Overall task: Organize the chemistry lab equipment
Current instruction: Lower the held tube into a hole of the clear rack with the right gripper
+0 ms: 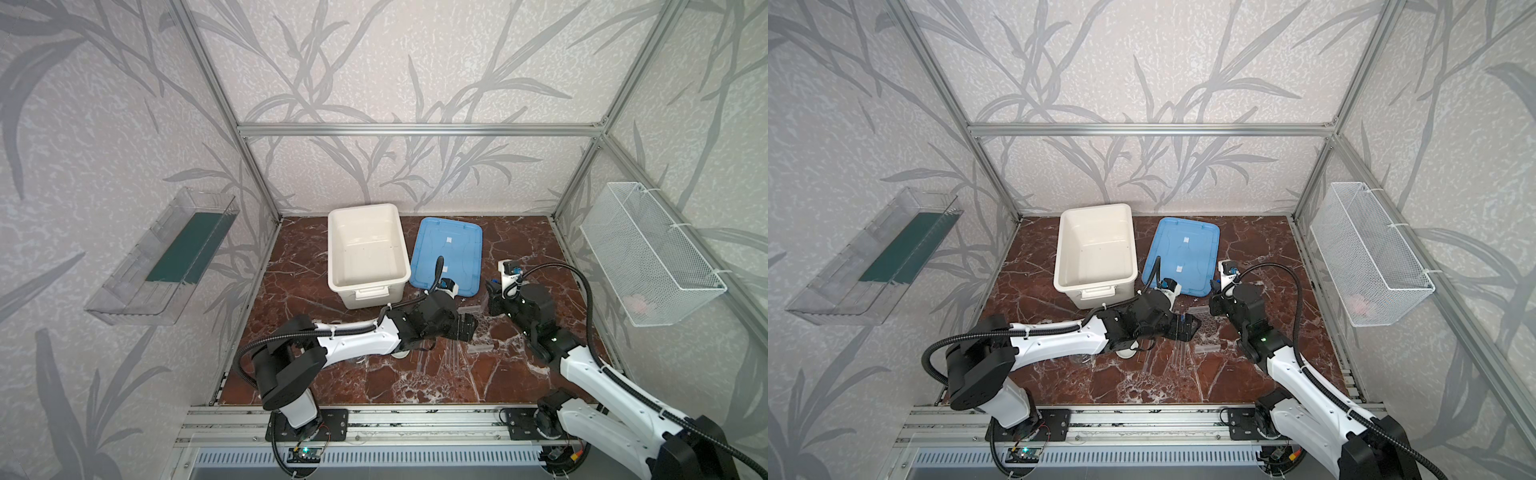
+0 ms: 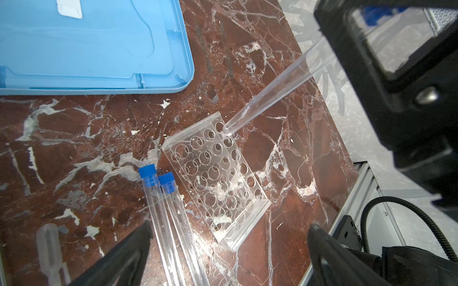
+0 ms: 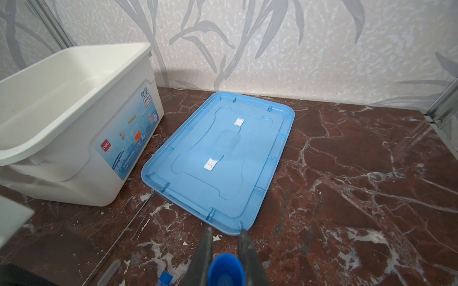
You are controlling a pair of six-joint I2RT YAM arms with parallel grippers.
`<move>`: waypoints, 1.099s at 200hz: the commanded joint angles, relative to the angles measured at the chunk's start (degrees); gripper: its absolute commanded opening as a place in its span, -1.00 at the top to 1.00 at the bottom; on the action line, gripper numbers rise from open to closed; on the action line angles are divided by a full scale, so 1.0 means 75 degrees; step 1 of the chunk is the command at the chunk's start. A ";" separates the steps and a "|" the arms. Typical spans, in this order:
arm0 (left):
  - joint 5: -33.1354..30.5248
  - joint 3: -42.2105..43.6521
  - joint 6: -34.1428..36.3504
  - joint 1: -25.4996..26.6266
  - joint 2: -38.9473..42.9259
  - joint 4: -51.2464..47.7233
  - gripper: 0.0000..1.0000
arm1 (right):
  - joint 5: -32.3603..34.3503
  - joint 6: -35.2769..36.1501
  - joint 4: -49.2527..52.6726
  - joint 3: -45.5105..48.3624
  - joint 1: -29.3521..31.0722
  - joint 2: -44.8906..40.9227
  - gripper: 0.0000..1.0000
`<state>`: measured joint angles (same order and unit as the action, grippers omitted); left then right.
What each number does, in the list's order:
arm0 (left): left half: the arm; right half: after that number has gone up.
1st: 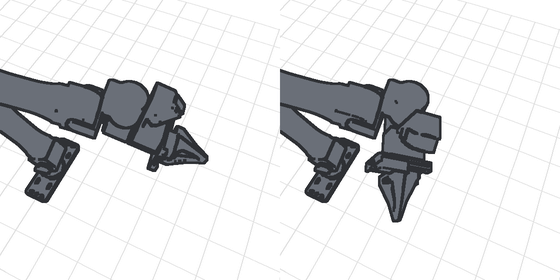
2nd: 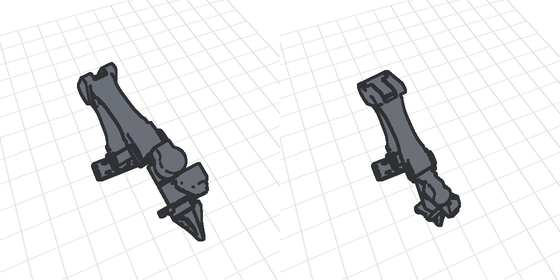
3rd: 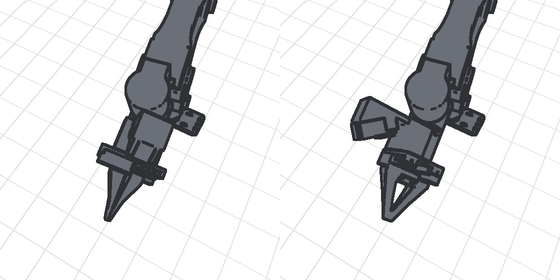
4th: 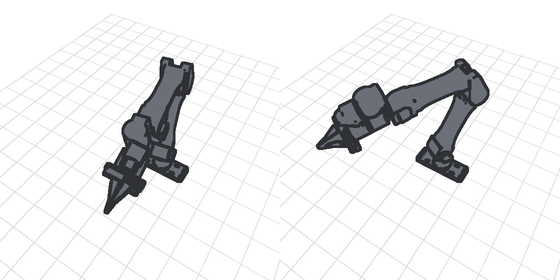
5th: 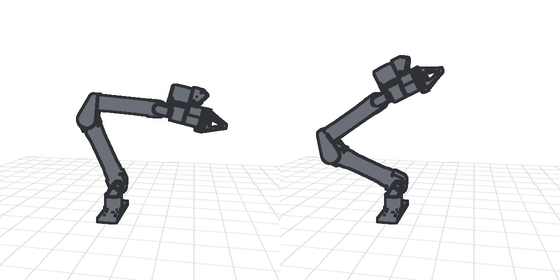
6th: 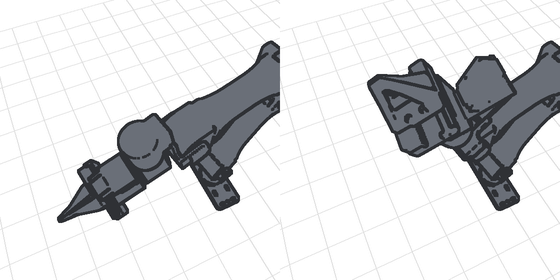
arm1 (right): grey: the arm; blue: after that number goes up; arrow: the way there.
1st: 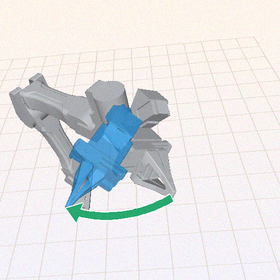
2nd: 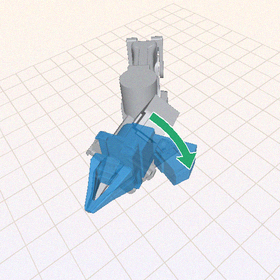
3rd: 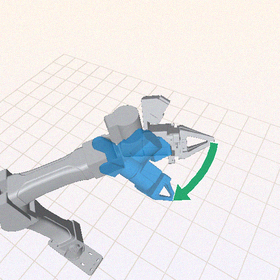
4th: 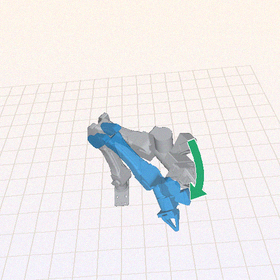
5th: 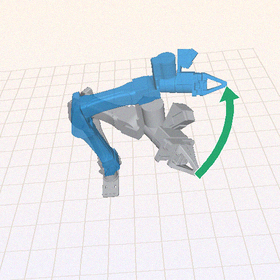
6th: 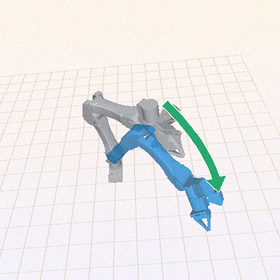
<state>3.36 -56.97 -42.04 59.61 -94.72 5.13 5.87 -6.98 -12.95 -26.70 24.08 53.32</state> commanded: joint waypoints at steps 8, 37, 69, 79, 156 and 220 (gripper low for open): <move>0.0058 -0.0245 -0.0169 0.0018 -0.0166 -0.0002 -0.98 | 0.0226 0.0188 -0.0653 0.0081 0.0023 0.0057 0.67; 0.0066 -0.0204 -0.0195 0.0012 -0.0234 0.0042 -0.98 | 0.0244 0.0205 -0.0819 0.0196 0.0035 0.0162 0.67; 0.0008 -0.0149 -0.0219 0.0017 -0.0216 0.0031 -0.98 | 0.0305 0.0218 -0.0886 0.0297 0.0046 0.0336 0.67; 0.0006 -0.0125 -0.0219 0.0020 -0.0215 0.0028 -0.98 | 0.0319 0.0204 -0.0971 0.0374 0.0059 0.0394 0.67; -0.0130 0.0071 -0.0251 0.0016 -0.0180 0.0108 -0.98 | 0.0340 0.0392 -0.1647 0.0665 0.0251 0.0958 0.67; -0.0238 0.0089 -0.0324 0.0012 -0.0264 0.0020 -0.98 | 0.0486 0.1335 -0.2050 0.0656 0.0377 0.1059 0.64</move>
<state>3.03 -57.12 -43.64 59.61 -95.85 5.19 8.75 -0.43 -25.43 -21.87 26.74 61.10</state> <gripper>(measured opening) 0.992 0.181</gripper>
